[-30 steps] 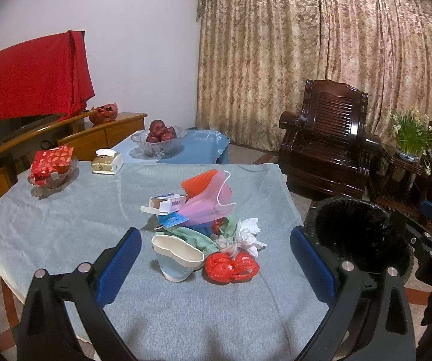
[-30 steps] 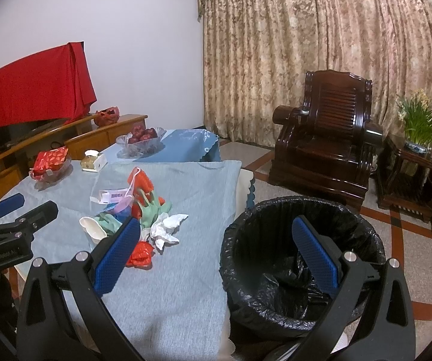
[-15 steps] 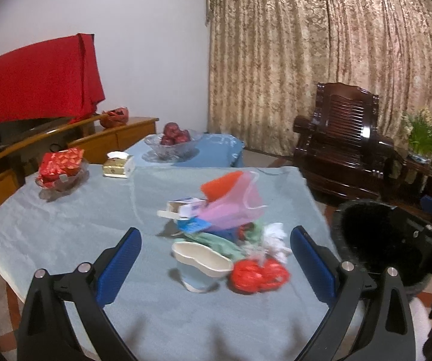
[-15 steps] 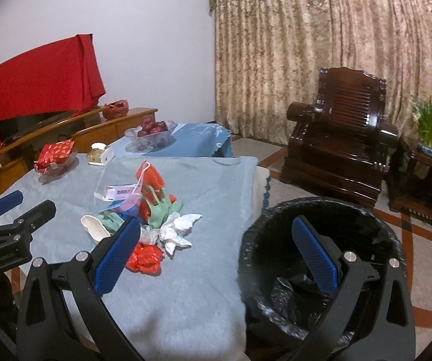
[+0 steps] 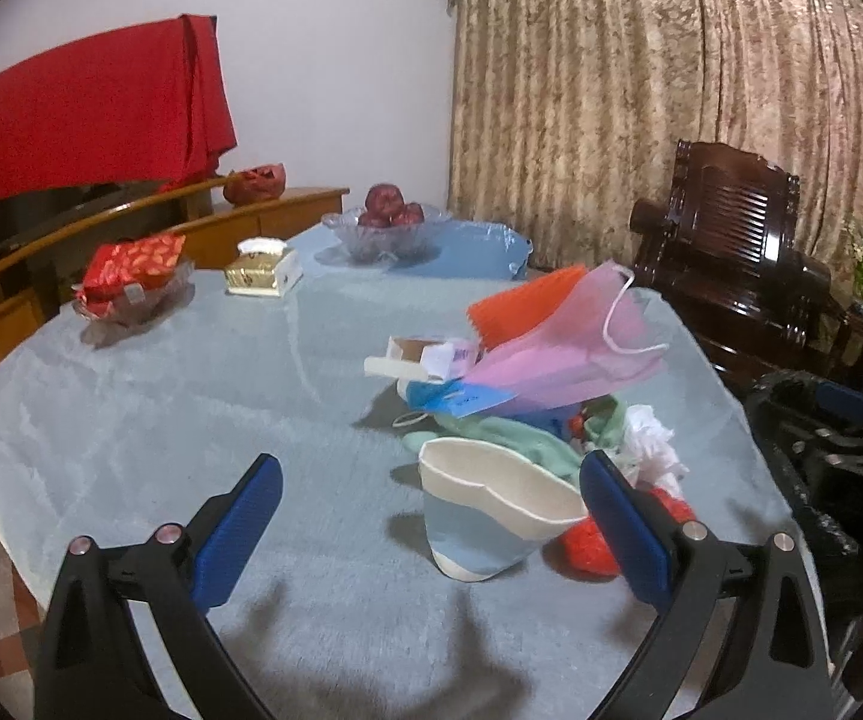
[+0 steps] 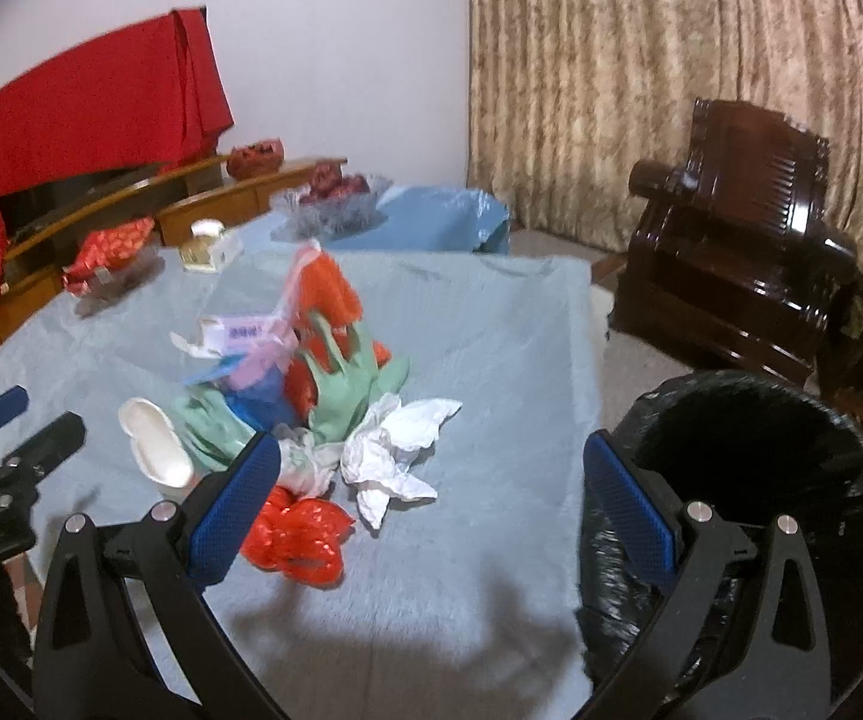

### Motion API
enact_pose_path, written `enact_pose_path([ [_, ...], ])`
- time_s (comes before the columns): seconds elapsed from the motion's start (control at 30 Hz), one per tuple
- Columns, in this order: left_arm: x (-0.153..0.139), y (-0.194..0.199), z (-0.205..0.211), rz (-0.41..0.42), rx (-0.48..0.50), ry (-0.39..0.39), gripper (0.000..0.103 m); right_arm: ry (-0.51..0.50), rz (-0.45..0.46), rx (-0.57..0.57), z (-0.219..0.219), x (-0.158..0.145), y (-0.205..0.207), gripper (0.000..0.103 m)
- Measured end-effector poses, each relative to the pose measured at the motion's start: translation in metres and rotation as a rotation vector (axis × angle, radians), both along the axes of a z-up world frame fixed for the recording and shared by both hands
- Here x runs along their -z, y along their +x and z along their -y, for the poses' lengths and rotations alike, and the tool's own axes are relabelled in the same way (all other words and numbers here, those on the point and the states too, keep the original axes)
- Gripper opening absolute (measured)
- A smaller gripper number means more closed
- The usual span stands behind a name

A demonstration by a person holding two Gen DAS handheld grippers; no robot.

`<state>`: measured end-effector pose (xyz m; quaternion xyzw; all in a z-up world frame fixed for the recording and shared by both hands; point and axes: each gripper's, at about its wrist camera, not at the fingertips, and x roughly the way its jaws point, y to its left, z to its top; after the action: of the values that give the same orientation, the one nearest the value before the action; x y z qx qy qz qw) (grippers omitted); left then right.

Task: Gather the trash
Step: 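Reach the right gripper to the white tissue and grasp it, then grasp the white paper cup with the left gripper while the right carries tissue to the bin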

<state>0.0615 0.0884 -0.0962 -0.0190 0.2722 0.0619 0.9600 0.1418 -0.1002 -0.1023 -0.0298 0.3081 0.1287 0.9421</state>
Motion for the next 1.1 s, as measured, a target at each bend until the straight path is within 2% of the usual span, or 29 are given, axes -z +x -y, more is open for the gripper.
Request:
enact_pose_path([
  [0.07,0.005,0.01,-0.003,-0.016,0.002,-0.006,0.097,-0.013,-0.027,-0.002,-0.005,0.011,0.011,0.097],
  [0.2,0.012,0.022,-0.003,-0.047,0.015,-0.012,0.097,-0.01,-0.085,-0.022,-0.011,0.028,0.03,0.084],
  [0.47,0.031,0.027,0.006,-0.095,0.055,-0.019,0.097,-0.017,-0.176,-0.09,-0.022,0.051,0.05,0.07],
  [0.67,0.036,0.032,0.014,-0.106,0.07,-0.011,0.097,-0.001,-0.242,-0.14,-0.027,0.064,0.057,0.046],
  [0.73,0.037,0.034,0.016,-0.11,0.076,-0.013,0.097,0.0,-0.269,-0.162,-0.028,0.068,0.06,0.025],
  [0.8,0.04,0.036,0.019,-0.121,0.081,-0.014,0.097,0.014,-0.287,-0.181,-0.027,0.07,0.061,0.014],
  [0.87,0.042,0.037,0.021,-0.129,0.083,-0.015,0.097,0.025,-0.283,-0.187,-0.025,0.068,0.06,0.01],
  [1.1,0.046,0.044,0.033,-0.133,0.045,-0.007,0.097,0.013,-0.225,-0.163,-0.011,0.051,0.049,0.01],
])
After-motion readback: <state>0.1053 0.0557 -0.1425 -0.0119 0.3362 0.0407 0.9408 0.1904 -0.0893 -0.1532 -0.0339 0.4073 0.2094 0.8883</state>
